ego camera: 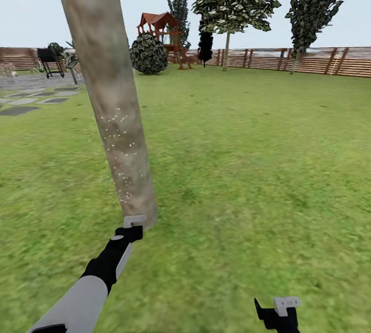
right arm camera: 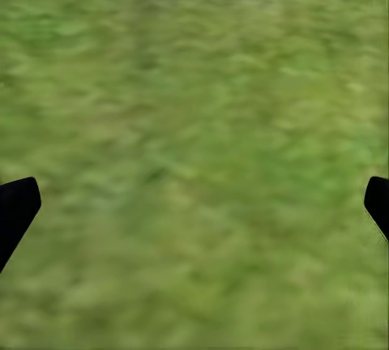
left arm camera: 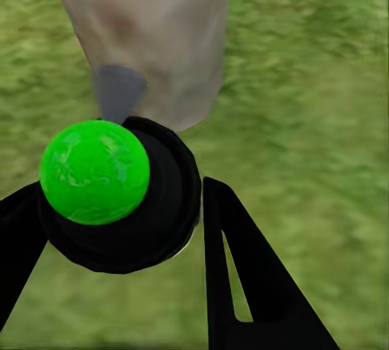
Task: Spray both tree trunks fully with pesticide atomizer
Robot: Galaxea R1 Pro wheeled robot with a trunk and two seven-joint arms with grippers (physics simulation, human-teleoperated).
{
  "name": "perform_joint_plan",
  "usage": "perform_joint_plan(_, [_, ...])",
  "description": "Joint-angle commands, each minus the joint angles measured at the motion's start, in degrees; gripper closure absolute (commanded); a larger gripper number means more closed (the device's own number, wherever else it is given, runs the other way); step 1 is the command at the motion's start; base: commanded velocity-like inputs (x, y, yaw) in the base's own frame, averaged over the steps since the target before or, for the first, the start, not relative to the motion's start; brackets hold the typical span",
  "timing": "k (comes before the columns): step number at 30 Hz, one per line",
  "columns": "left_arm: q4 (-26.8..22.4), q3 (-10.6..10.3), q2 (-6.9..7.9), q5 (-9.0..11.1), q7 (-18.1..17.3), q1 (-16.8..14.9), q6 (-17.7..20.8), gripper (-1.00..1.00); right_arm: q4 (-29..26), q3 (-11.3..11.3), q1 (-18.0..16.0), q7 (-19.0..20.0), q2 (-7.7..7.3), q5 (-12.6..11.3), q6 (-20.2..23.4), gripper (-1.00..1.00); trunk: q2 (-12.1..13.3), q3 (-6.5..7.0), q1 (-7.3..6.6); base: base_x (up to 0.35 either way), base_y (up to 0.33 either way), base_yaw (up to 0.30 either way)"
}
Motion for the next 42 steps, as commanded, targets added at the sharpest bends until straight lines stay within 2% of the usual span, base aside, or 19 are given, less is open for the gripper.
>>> perform_joint_plan(1, [-0.01, 0.00, 0.00, -0.01, 0.02, -0.01, 0.00, 1.00, -0.03, 0.00, 0.00, 0.00, 0.00, 0.00, -0.02, -1.00, 0.00, 0.00, 0.00, 0.000, -0.275, 0.275])
perform_joint_plan(11, [-0.01, 0.00, 0.00, -0.01, 0.03, -0.01, 0.03, 1.00, -0.01, 0.00, 0.00, 0.00, 0.00, 0.00, -0.05, -1.00, 0.00, 0.00, 0.00, 0.000, -0.275, 0.273])
perform_joint_plan(24, [-0.01, 0.00, 0.05, -0.01, 0.10, -0.01, 0.09, 1.00, -0.01, 0.00, 0.00, 0.09, 0.00, 0.00, -0.07, -1.00, 0.00, -0.15, 0.00, 0.073, -0.267, 0.089])
perform_joint_plan(35, [-0.11, 0.24, 0.17, -0.01, 0.75, -0.01, 0.31, 1.00, -0.01, 0.00, 0.00, 0.09, 0.00, 0.00, -0.07, -1.00, 0.00, -0.54, 0.00, 0.012, -0.023, 0.217])
perform_joint_plan(37, [-0.17, 1.26, 0.43, -0.01, 0.82, -0.02, 1.26, 1.00, -0.04, 0.00, 0.00, 0.09, 0.00, 0.00, -0.07, -1.00, 0.00, -0.61, 0.00, 0.000, 0.000, 0.218])
perform_joint_plan(39, [-0.39, 2.24, 0.46, -0.05, 0.82, -0.02, 4.08, 1.00, -0.01, 0.00, 0.00, 0.09, 0.00, 0.00, -0.07, -1.00, 0.00, -0.68, 0.00, 0.000, 0.000, 0.218])
perform_joint_plan(40, [-0.75, 2.23, 0.39, -0.09, 0.82, -0.02, 6.13, 1.00, -0.04, 0.00, 0.00, 0.09, 0.00, 0.00, -0.07, -1.00, 0.00, -0.72, 0.00, 0.000, 0.000, 0.218])
perform_joint_plan(42, [-0.92, 2.19, 0.35, -0.10, 0.82, -0.02, 6.61, 1.00, -0.05, 0.00, 0.00, 0.09, 0.00, 0.00, -0.07, -1.00, 0.00, -0.79, 0.00, 0.000, 0.000, 0.211])
